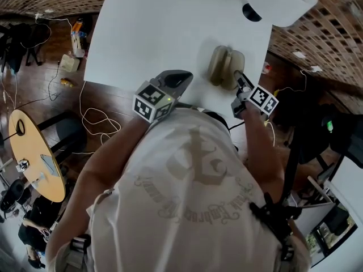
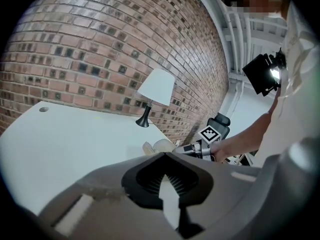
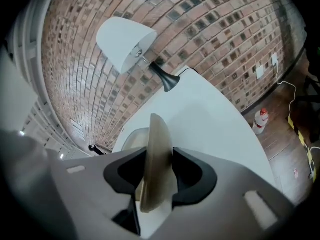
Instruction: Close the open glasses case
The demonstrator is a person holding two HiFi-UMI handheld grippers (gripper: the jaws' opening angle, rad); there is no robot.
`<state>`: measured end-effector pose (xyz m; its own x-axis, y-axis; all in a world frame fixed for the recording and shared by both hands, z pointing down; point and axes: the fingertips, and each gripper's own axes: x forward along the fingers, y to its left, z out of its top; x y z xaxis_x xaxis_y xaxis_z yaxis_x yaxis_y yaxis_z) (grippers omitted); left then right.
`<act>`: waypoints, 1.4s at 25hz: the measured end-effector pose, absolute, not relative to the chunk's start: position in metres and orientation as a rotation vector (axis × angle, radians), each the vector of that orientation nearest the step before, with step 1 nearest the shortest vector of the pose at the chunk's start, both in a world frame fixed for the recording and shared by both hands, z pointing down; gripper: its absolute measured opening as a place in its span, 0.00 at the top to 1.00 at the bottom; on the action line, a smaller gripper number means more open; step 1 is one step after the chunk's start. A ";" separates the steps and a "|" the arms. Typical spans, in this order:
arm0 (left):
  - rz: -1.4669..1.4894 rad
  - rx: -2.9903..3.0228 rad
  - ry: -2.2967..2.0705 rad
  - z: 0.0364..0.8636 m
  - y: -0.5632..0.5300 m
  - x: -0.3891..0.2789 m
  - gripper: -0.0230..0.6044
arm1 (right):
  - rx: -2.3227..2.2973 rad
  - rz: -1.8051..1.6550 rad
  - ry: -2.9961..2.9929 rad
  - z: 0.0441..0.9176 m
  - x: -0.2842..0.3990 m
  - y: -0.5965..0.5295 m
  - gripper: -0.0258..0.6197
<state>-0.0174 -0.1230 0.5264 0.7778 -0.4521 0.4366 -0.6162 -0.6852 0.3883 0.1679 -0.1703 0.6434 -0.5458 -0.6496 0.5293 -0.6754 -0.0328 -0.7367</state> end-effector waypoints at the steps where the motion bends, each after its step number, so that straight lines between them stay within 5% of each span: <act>1: 0.420 2.446 -0.791 0.527 -0.123 -0.016 0.95 | 1.488 1.676 -2.170 0.643 0.168 -0.170 0.72; 21: 0.458 2.483 -0.657 0.530 -0.120 0.008 0.95 | 1.588 1.207 -2.095 0.612 0.251 -0.181 0.72; 35: 0.442 2.463 -0.670 0.529 -0.121 -0.002 0.95 | 1.365 0.535 -1.924 0.597 0.202 -0.181 0.74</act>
<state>-0.0021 -0.1210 0.5287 0.8223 -0.3657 0.4361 -0.5445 -0.7283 0.4161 0.2024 -0.1806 0.5969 -0.1924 -0.6393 0.7445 -0.9318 0.3570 0.0657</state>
